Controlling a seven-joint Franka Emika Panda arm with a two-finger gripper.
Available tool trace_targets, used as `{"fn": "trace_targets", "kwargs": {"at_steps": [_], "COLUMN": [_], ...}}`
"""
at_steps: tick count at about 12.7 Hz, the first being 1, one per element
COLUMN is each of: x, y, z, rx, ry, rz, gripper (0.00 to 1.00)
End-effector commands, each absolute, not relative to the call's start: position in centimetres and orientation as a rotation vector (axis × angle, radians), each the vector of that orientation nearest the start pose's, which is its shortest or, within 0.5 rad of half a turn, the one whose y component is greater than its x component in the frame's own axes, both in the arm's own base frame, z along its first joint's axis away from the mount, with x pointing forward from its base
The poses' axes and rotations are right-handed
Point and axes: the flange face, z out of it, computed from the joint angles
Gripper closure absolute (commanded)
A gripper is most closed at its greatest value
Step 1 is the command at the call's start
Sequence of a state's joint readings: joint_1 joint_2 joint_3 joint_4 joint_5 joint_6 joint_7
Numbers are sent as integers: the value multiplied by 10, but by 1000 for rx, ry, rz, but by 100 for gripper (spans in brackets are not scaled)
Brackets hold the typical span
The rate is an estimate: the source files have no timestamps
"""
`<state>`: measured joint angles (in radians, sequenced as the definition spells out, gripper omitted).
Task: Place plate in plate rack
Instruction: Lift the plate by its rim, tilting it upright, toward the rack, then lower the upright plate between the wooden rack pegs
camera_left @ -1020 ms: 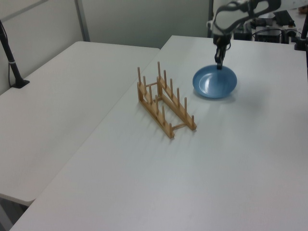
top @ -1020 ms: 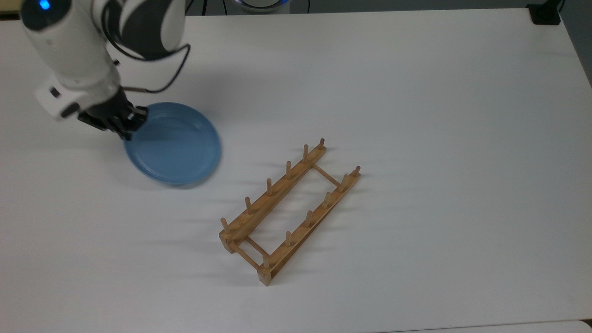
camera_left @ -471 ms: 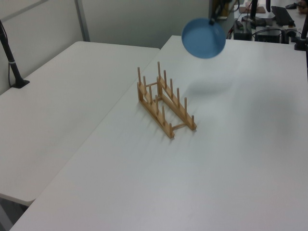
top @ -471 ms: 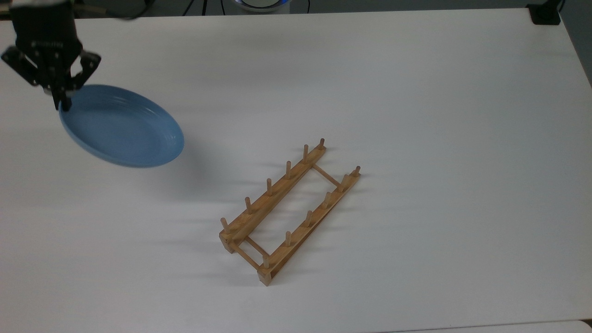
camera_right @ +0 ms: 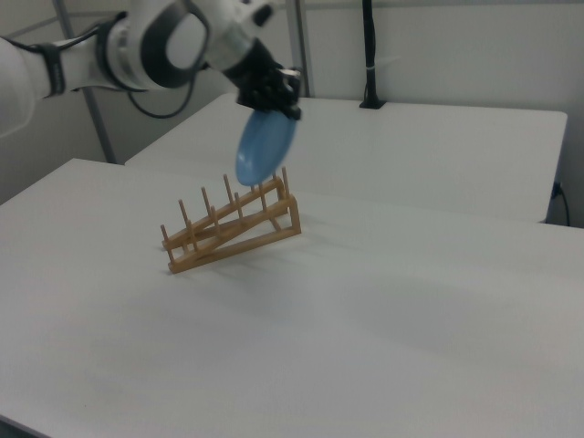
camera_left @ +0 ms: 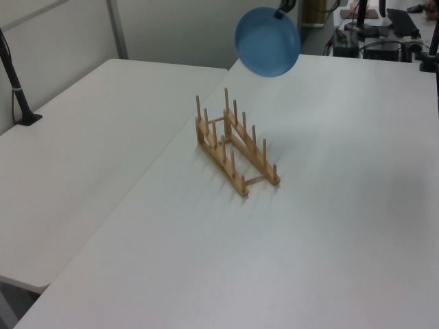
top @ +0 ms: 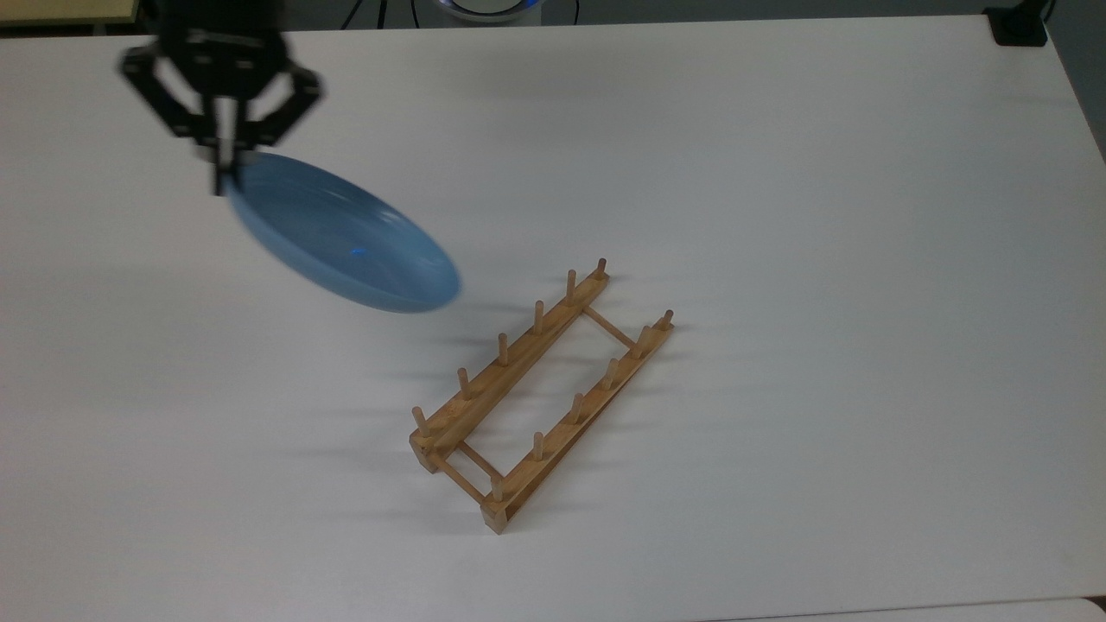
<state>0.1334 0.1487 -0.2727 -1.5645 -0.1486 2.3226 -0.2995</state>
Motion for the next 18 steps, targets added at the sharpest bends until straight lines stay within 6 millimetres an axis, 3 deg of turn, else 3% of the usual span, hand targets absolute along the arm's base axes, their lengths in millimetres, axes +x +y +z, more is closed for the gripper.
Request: {"fn": "trace_targets", "kwargs": {"at_steps": [1, 4, 7, 18], "x": [644, 640, 637, 633], "y": [-2, 72, 100, 169], "z": [628, 618, 593, 533], "rx": [-3318, -3374, -3430, -3438], "ry": [-492, -666, -792, -1162], "rz": [-1109, -1202, -1218, -1110], "gripper": [100, 100, 100, 100]}}
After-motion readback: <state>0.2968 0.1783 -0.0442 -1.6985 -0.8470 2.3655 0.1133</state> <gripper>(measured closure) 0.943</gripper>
